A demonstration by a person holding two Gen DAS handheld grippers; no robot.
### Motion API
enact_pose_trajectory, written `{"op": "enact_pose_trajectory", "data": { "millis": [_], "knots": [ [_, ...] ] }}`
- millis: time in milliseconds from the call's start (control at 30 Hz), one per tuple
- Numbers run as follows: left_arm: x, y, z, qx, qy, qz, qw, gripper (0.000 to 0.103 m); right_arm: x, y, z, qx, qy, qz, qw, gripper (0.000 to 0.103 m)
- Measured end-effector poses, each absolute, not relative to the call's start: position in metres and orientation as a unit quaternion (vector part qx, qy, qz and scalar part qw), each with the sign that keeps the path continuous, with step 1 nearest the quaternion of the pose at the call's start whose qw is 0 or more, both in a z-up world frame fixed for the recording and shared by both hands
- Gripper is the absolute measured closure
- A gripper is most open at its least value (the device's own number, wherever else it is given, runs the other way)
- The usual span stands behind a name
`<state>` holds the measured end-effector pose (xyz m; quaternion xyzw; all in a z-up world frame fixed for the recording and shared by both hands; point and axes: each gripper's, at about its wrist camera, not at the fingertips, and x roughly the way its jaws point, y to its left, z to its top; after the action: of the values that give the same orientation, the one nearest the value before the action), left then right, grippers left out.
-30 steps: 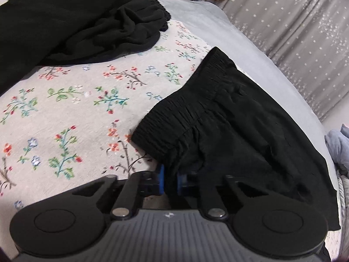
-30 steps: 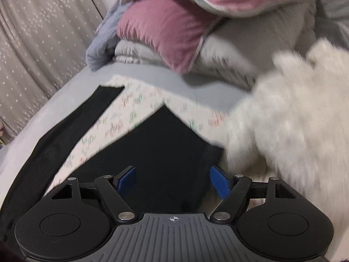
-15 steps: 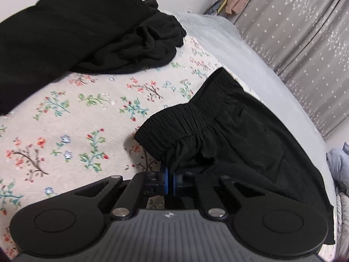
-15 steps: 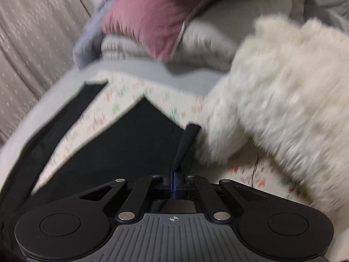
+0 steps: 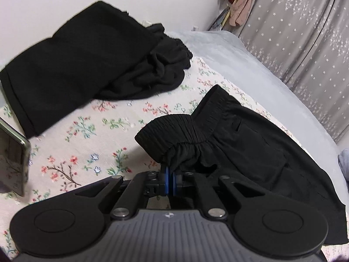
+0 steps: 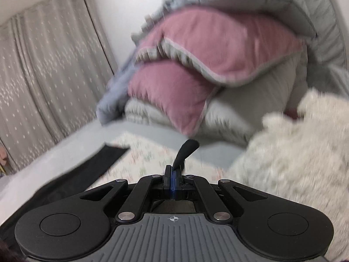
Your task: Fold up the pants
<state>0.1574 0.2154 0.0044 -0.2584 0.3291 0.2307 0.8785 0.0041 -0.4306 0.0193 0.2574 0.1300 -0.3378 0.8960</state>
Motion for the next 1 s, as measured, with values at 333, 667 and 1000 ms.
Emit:
{"op": "enact_pose_trajectory", "data": {
  "millis": [333, 667, 1000],
  "knots": [
    [0.165, 0.215, -0.009, -0.245, 0.370, 0.222, 0.868, 0.080, 0.012, -0.436, 0.016, 0.257, 0.152, -0.338, 0.893, 0.103],
    [0.162, 0.220, -0.019, -0.274, 0.386, 0.217, 0.853, 0.070, 0.014, -0.439, 0.006, 0.270, 0.188, -0.336, 0.883, 0.103],
    [0.170, 0.205, -0.034, -0.254, 0.425, 0.192, 0.847, 0.043, 0.019, -0.447, -0.010, 0.284, 0.241, -0.338, 0.864, 0.103]
  ]
}}
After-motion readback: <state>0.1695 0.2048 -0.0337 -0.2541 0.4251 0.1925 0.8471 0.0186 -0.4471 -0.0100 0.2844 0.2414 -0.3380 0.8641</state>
